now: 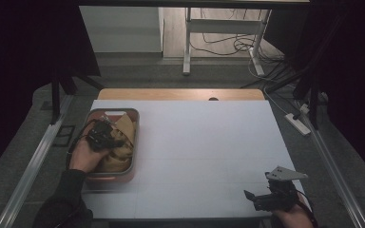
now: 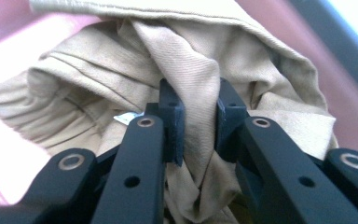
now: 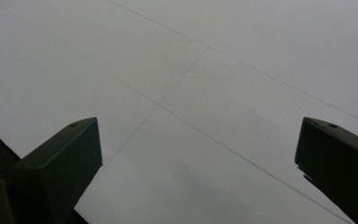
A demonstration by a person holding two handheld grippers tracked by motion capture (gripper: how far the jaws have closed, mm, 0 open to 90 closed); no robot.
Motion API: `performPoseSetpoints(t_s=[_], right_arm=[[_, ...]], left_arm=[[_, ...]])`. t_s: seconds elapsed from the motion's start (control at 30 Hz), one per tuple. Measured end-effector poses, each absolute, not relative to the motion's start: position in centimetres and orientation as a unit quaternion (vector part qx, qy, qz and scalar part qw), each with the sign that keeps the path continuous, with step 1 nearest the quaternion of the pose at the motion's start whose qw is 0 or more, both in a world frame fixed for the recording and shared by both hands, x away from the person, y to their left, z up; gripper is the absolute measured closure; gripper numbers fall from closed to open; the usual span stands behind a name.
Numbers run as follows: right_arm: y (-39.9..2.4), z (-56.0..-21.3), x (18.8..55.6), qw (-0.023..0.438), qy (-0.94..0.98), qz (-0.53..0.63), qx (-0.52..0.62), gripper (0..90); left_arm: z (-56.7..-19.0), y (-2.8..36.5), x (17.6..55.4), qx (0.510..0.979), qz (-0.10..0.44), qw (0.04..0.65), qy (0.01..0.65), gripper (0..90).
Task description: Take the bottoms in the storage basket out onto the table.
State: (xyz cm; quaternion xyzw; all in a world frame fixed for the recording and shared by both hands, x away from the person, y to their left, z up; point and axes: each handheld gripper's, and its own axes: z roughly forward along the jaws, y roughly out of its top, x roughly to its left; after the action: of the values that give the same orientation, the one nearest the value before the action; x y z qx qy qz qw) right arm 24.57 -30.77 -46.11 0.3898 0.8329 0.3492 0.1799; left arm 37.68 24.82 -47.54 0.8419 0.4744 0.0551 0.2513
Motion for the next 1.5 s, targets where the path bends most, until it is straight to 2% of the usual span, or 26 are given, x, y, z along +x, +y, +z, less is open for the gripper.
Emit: performPoseSetpoints(t_s=[0.83,1.5], right_arm=[[-30.8,-46.1,24.6,0.18,0.833,0.347,0.392,0.8],[-30.8,-46.1,24.6,0.18,0.833,0.347,0.392,0.8]], left_arm=[[-42.7,26.0,37.1,0.823,0.086,0.33,0.454,76.5],[-37.2,23.5,37.8,0.832,0.089,0.362,0.411,76.5]])
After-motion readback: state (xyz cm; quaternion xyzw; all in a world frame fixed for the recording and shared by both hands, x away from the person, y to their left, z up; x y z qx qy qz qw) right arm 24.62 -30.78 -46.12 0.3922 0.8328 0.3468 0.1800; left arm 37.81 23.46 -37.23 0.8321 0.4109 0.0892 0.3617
